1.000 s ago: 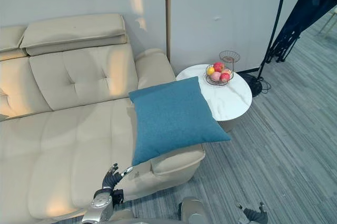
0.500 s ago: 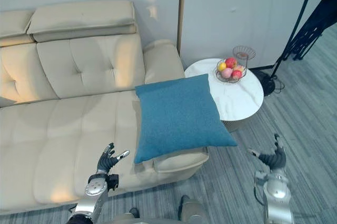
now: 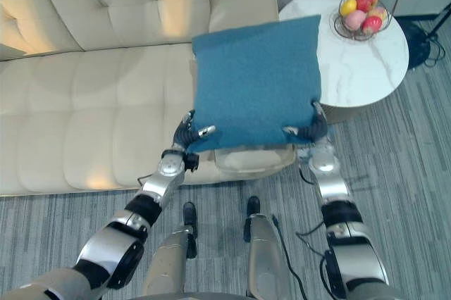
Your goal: Pick up cushions and gather them together orderly.
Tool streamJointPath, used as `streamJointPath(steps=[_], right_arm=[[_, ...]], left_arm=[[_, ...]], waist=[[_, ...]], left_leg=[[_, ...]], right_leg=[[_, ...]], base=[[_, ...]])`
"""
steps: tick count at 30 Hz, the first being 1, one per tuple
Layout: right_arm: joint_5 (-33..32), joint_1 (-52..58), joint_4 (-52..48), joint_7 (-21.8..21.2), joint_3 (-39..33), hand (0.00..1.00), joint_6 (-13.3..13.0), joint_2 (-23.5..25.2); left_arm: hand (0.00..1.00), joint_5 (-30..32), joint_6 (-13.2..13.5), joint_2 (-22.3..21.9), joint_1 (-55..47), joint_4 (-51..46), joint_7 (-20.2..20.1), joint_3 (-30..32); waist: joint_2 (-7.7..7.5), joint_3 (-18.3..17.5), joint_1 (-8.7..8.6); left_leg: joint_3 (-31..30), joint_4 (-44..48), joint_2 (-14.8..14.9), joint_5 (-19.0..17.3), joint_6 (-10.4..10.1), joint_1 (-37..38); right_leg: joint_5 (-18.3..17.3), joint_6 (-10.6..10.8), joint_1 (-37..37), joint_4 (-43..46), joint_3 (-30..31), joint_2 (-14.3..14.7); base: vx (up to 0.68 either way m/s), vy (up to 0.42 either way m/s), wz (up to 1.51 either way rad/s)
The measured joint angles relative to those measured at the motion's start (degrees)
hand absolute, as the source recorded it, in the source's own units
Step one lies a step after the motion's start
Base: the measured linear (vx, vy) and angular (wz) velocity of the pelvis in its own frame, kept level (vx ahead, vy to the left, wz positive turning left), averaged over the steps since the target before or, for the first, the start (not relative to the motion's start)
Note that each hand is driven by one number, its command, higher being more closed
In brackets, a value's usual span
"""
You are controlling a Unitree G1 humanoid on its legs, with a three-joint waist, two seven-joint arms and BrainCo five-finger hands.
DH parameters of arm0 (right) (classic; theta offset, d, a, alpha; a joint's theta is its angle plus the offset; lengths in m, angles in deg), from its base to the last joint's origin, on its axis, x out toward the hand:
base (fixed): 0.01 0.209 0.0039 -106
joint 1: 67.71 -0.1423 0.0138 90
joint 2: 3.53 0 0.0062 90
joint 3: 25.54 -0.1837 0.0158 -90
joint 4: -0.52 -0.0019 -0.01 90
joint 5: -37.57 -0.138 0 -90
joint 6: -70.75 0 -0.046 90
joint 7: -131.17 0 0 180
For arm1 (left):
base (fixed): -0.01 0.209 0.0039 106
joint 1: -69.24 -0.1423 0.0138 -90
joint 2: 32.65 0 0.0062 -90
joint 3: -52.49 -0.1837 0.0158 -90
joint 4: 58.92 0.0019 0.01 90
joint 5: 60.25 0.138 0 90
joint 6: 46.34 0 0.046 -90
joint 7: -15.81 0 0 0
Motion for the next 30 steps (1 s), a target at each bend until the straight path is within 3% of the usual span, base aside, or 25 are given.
streamJointPath(steps=[9,15,18,21,24,30], right_arm=[[-3.7,-7.6,-5.2,0.4,8.6,1.0,0.0,-2.3],[-4.3,5.6,-22.5,0.4,7.7,1.0,-1.3,-2.5],[-3.9,16.6,-32.6,0.4,4.1,1.0,-2.3,0.2],[-3.3,27.4,-40.6,0.3,1.3,1.0,-2.6,5.9],[-1.6,35.2,-44.8,0.0,0.3,1.0,-3.0,9.6],[-1.3,43.3,-50.8,-1.9,0.3,1.0,-5.5,14.5]], left_arm=[[1.0,-3.8,-0.8,5.1,4.1,0.2,2.0,-0.1],[1.0,-3.7,-1.4,6.2,-2.3,-11.6,3.4,-3.5],[1.0,-3.6,-1.3,6.5,-10.6,-21.6,3.6,-5.3],[1.0,-3.5,-1.3,6.1,-20.3,-30.1,3.5,-7.0],[1.0,-2.5,-1.3,5.2,-27.7,-36.3,3.3,-6.9],[1.0,-0.5,-0.4,4.8,-38.9,-48.1,1.6,-5.2]], waist=[[0.1,0.0,0.06],[0.1,0.0,0.19],[0.13,-0.2,0.35],[0.07,-1.9,-0.02],[0.04,-5.2,-0.02],[-0.39,-6.7,0.47]], left_leg=[[1.8,-0.1,1.0,0.8,-0.8,0.2],[2.0,-0.9,0.6,0.7,-0.8,4.1],[2.1,-1.6,-0.1,0.1,-0.5,6.7],[2.3,-3.4,-0.4,0.1,-0.4,9.6],[2.6,-5.0,-0.5,0.1,-0.4,11.9],[5.9,-0.9,0.2,-3.3,0.5,14.5]], right_leg=[[0.9,-0.4,-0.2,-1.1,0.3,0.7],[-0.9,0.1,4.1,-0.9,0.2,0.3],[-2.8,0.5,6.3,0.1,0.1,-0.4],[-3.2,0.8,8.9,-0.9,0.0,-0.5],[-3.1,0.9,10.6,-1.9,0.2,-0.4],[-1.7,2.5,14.0,-3.5,4.1,0.7]], base=[[0.06,-0.006,-0.05],[0.06,0.003,0.12],[0.01,0.0,0.14],[0.01,0.004,-0.01],[0.08,0.009,-0.07],[-0.02,0.029,-0.32]])
